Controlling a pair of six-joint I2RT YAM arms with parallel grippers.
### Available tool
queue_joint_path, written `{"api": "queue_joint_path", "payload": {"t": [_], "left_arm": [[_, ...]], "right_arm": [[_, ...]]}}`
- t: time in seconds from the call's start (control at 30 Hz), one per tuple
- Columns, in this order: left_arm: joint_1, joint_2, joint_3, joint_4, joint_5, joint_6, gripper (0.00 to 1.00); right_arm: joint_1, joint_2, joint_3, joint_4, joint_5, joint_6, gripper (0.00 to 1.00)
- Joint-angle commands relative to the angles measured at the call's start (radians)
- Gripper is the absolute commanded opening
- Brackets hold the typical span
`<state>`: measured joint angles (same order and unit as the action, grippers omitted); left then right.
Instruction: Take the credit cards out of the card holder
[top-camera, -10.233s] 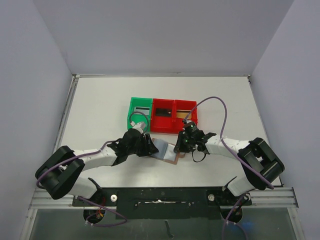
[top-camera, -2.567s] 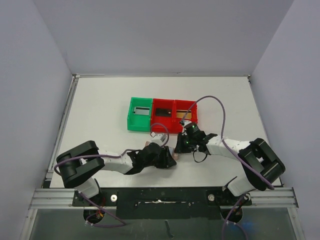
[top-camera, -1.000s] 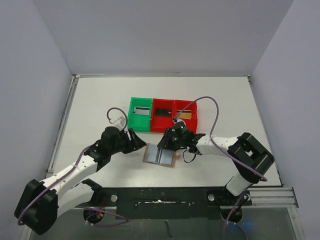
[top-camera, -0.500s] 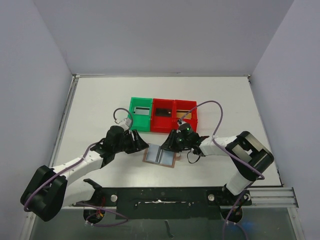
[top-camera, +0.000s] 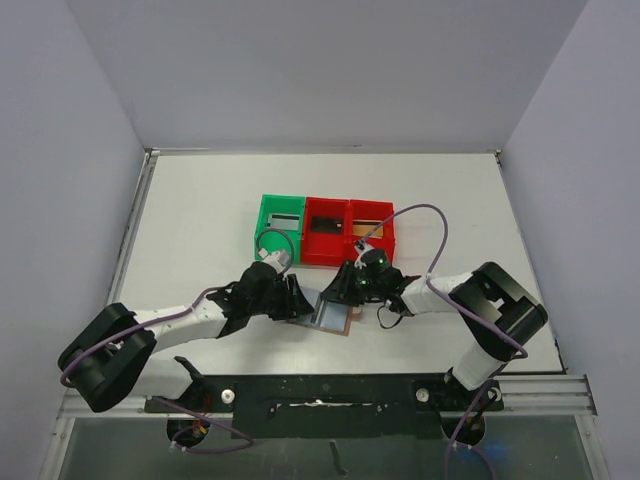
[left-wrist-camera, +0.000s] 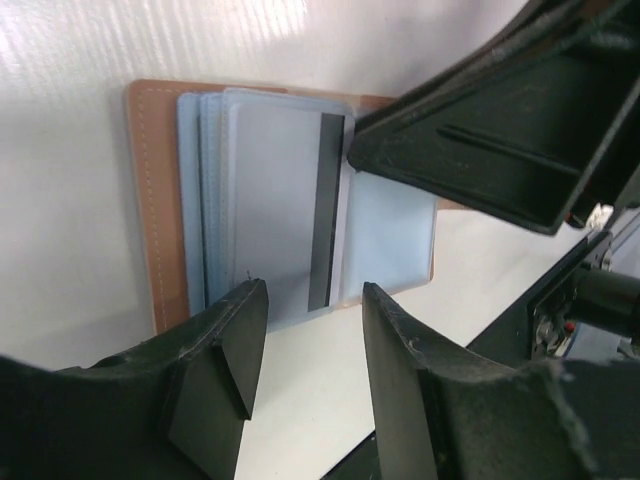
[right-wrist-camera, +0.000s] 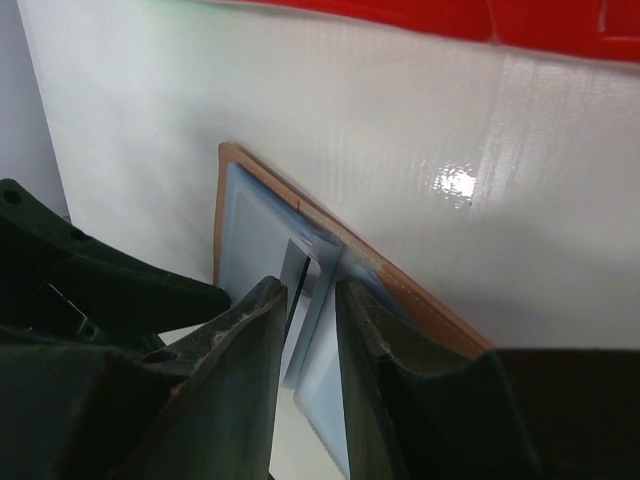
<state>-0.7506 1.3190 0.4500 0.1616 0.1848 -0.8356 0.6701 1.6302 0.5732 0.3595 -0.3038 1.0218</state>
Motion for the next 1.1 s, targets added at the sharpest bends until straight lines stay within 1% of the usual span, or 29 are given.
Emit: {"api": "queue_joint_path", "payload": {"t": [0.0,0.13,0.23,0.33,0.43,0.57,0.63,0.8,0.97,1.07], "left_arm": [[-0.008,-0.016,0.002,0.017,-0.104,-0.047,0.41],[-0.009,-0.048,-0.010,-0.006,-0.138,-0.052,0.41],[-0.009,-0.067,0.004,-0.036,-0.155,-0.038,0.41],[-0.009,-0.081,0.034,-0.077,-0.187,-0.013,0.42],[-0.009,-0.062,0.062,-0.099,-0.199,0.021,0.43],[-0.017,0.012,0.091,-0.106,-0.178,0.049,0.42],[-0.038,0.034,0.092,-0.095,-0.171,0.052,0.40],[-0.064,0.018,0.069,-0.108,-0.198,0.010,0.35],[-0.077,-0.019,0.028,-0.093,-0.209,-0.033,0.34],[-0.078,-0.020,0.021,-0.099,-0.219,-0.039,0.34]], "right_arm": [[0.027,-0.014,-0.005,0.069,-0.025,-0.006,0.29],[0.051,0.006,0.003,0.063,0.000,0.033,0.28],[0.066,0.021,-0.004,0.057,0.061,0.080,0.28],[0.066,0.032,-0.021,0.075,0.090,0.115,0.25],[0.065,0.033,-0.027,0.089,0.097,0.124,0.20],[0.065,0.033,-0.020,0.103,0.071,0.107,0.20],[0.065,0.031,-0.022,0.126,0.054,0.107,0.22],[0.069,0.018,-0.027,0.144,0.019,0.082,0.24],[0.068,0.003,-0.027,0.130,-0.013,0.032,0.18],[0.067,-0.004,-0.019,0.128,-0.059,-0.017,0.16]]}}
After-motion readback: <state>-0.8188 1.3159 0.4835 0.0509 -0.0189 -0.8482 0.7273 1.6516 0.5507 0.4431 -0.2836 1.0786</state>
